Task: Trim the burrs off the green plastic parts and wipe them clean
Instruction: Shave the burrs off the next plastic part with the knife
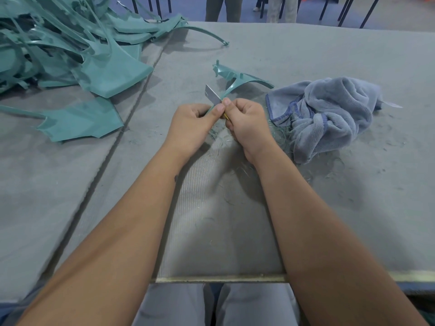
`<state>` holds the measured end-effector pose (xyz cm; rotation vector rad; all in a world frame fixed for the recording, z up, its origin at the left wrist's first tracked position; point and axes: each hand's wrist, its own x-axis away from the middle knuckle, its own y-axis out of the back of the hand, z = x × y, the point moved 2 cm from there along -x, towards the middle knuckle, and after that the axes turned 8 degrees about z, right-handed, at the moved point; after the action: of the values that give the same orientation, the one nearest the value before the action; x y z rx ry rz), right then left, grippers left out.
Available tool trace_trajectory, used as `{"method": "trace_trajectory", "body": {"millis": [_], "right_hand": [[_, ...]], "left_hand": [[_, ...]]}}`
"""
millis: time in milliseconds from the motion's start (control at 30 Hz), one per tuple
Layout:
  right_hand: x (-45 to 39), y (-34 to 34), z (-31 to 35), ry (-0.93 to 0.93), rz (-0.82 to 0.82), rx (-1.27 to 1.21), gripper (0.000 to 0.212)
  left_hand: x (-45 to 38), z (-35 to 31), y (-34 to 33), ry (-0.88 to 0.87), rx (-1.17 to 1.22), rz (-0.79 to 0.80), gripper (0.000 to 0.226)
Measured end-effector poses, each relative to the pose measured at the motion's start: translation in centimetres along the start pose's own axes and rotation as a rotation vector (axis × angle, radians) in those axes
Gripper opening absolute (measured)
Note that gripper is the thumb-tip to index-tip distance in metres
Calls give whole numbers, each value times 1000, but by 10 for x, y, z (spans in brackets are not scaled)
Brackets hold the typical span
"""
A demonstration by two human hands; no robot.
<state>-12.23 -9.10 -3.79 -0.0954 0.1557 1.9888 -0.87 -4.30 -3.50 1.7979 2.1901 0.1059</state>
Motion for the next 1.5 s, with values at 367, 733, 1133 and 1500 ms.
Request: {"method": "trace_trajectory", "body": {"millis": [367,733,1133,1500], "right_hand": [[3,4,6,-31,-9,-258,36],[5,2,11,46,46,-159,28],[6,-2,9,26,97,30,25],[3,-1,3,59,0,106,30]], "left_hand": [[-2,0,8,-11,-195,80,21],[1,-8,2,135,139,4,20],[0,-5,-3,195,337,199,17],[-1,0,-3,111,183,99,24]]}}
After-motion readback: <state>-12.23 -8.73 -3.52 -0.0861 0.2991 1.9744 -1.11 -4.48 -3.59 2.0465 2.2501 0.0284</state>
